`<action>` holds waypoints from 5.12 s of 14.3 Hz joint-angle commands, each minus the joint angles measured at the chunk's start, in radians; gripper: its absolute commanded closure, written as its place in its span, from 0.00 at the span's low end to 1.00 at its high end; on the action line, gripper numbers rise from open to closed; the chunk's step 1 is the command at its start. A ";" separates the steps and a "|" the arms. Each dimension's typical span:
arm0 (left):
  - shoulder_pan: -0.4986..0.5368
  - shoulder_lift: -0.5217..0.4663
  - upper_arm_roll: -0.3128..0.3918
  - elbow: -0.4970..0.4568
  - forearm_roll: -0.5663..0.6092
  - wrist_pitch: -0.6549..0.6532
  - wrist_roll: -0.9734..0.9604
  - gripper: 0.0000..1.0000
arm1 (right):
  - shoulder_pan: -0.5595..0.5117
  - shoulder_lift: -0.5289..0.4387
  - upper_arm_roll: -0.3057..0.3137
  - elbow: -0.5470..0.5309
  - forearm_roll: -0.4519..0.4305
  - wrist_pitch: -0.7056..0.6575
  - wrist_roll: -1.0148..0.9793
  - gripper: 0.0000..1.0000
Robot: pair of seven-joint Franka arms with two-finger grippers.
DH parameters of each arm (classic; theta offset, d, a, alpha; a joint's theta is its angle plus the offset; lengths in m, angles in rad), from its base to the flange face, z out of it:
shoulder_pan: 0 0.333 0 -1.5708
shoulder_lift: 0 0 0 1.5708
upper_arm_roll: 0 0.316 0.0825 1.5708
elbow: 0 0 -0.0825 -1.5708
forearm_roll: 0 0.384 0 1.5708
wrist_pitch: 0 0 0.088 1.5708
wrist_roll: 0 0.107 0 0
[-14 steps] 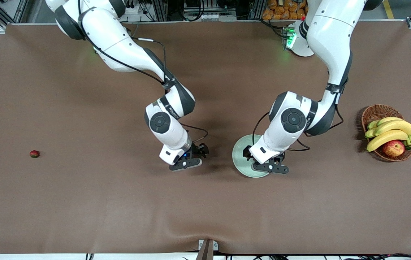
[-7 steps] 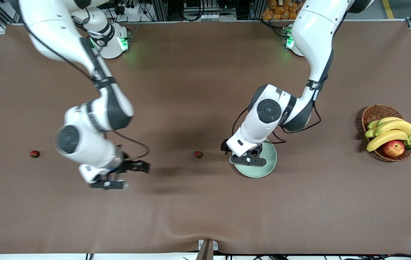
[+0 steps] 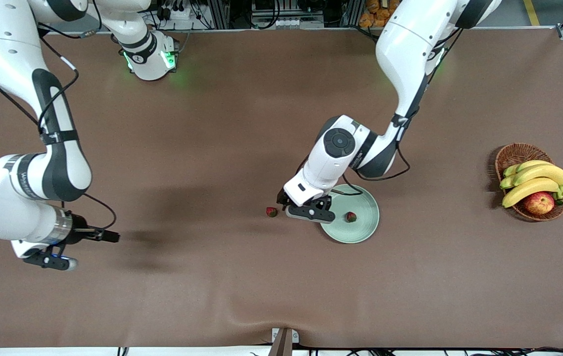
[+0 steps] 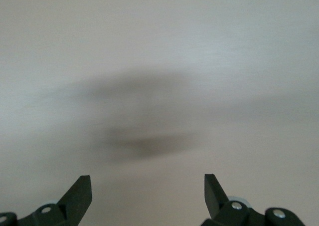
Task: Collect all strawberries into plate
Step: 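Grasp the second strawberry with the left gripper while the right gripper reaches another, then release the strawberry onto the plate while the right gripper grasps the third, then carry the third strawberry beside the plate and open the right gripper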
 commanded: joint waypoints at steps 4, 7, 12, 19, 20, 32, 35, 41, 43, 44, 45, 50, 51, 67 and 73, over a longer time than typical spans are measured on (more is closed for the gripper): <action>-0.052 0.113 0.013 0.042 -0.006 0.199 -0.006 0.00 | -0.227 -0.018 0.021 -0.125 -0.051 0.125 -0.344 0.00; -0.066 0.118 0.015 0.047 -0.004 0.210 0.002 0.04 | -0.312 -0.036 0.021 -0.244 -0.053 0.238 -0.513 0.00; -0.090 0.177 0.019 0.068 -0.001 0.324 0.031 0.17 | -0.390 -0.053 0.020 -0.398 -0.082 0.418 -0.705 0.00; -0.113 0.210 0.019 0.073 0.032 0.374 0.038 0.32 | -0.413 -0.021 0.020 -0.396 -0.090 0.432 -0.724 0.00; -0.113 0.210 0.019 0.073 0.037 0.379 0.038 0.36 | -0.415 -0.021 0.020 -0.396 -0.091 0.432 -0.724 0.00; -0.112 0.216 0.019 0.062 0.105 0.379 0.031 1.00 | -0.403 -0.031 0.029 -0.375 -0.088 0.419 -0.727 1.00; -0.103 0.199 0.019 0.058 0.105 0.373 0.028 1.00 | -0.367 -0.097 0.038 -0.373 -0.085 0.371 -0.776 1.00; -0.046 0.102 0.015 0.050 0.105 0.212 0.029 1.00 | -0.223 -0.226 0.046 -0.366 -0.070 0.246 -0.770 1.00; -0.031 0.063 0.013 0.050 0.105 0.123 0.029 1.00 | -0.208 -0.242 0.076 -0.366 -0.068 0.240 -0.768 1.00; -0.023 0.040 0.013 0.046 0.105 0.070 0.029 1.00 | -0.208 -0.245 0.101 -0.366 -0.050 0.237 -0.768 1.00; -0.006 0.015 0.015 0.032 0.106 0.019 0.034 1.00 | -0.208 -0.246 0.126 -0.366 -0.020 0.231 -0.765 1.00; 0.086 -0.098 0.015 -0.152 0.108 -0.011 0.173 1.00 | -0.137 -0.243 0.181 -0.360 0.019 0.225 -0.655 1.00; 0.103 -0.123 0.013 -0.186 0.108 -0.011 0.205 1.00 | -0.107 -0.242 0.181 -0.360 0.021 0.225 -0.623 1.00; 0.158 -0.129 0.015 -0.249 0.106 -0.009 0.225 0.00 | 0.399 -0.138 0.178 -0.340 0.169 0.378 0.029 1.00; 0.193 -0.200 0.013 -0.246 0.103 -0.060 0.224 0.00 | 0.561 0.045 0.166 -0.213 0.153 0.502 0.164 1.00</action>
